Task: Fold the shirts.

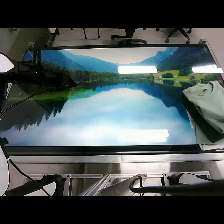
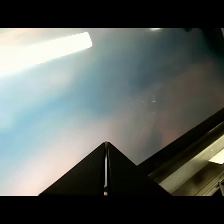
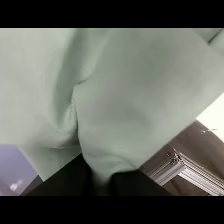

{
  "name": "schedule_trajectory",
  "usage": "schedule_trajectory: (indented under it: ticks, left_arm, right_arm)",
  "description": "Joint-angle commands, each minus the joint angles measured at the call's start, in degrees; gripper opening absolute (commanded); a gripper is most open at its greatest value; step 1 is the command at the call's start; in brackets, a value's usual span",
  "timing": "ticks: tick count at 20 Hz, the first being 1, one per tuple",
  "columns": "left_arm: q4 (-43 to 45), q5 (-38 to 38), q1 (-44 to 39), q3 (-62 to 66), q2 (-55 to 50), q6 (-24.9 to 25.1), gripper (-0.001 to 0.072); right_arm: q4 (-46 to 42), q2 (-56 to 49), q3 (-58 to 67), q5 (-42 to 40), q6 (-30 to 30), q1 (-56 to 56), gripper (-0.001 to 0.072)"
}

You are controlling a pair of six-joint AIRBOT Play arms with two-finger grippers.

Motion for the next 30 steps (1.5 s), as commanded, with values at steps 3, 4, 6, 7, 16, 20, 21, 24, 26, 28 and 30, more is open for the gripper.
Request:
schedule_trajectory:
  ticks: [3, 4, 6, 7, 16, 20, 21, 24, 26, 28, 30]
  left_arm:
    - [0.0, -1.6, 0.0, 0.0, -0.2, 2.3, 0.0013]
    - [0.0, -1.8, 0.0, 0.0, -0.2, 3.0, 0.0013]
    - [0.0, -1.2, 0.0, 0.0, -0.2, 3.6, 0.0013]
    - [0.0, -0.7, 0.0, 0.0, -0.1, 3.7, 0.0013]
    - [-5.4, 1.6, 1.3, -7.7, 11.1, 2.2, 0.0013]
    - [-5.4, 5.3, -1.2, -27.5, 21.9, 3.5, 0.0013]
    - [-5.4, 6.4, -1.9, -31.5, 24.0, 3.8, 0.0013]
    - [-5.5, 10.1, -4.1, -40.6, 28.7, 3.8, 0.0013]
    - [-5.5, 13.2, -6.0, -45.0, 30.5, 3.7, 0.0013]
    - [-5.5, 15.0, -7.6, -48.0, 31.5, 3.7, 0.0013]
    - [-5.4, 14.6, -8.2, -49.0, 31.5, 3.7, 0.0013]
  right_arm:
    - [-0.8, -2.5, -3.0, 2.4, -0.3, 0.0, 0.0527]
    - [-0.7, -2.6, -1.2, 3.7, -0.7, 0.1, 0.0527]
    - [0.7, -2.6, 4.9, 5.4, -0.6, 0.5, 0.0526]
    - [3.3, -2.6, 8.7, 5.3, -0.6, 0.7, 0.0524]
    - [19.2, -1.1, 8.6, -2.6, -3.4, 23.7, 0.0021]
    - [19.2, 5.2, -6.4, -14.5, -6.3, 40.9, 0.0021]
    - [19.2, 7.5, -10.9, -17.3, -6.7, 44.3, 0.0020]
    - [19.2, 14.4, -23.0, -23.1, -7.8, 51.2, 0.0021]
    - [19.2, 17.0, -28.5, -26.5, -7.8, 53.5, 0.0021]
    - [19.2, 17.4, -30.3, -28.0, -7.8, 54.2, 0.0021]
    - [19.2, 17.4, -30.3, -28.0, -7.8, 54.2, 0.0021]
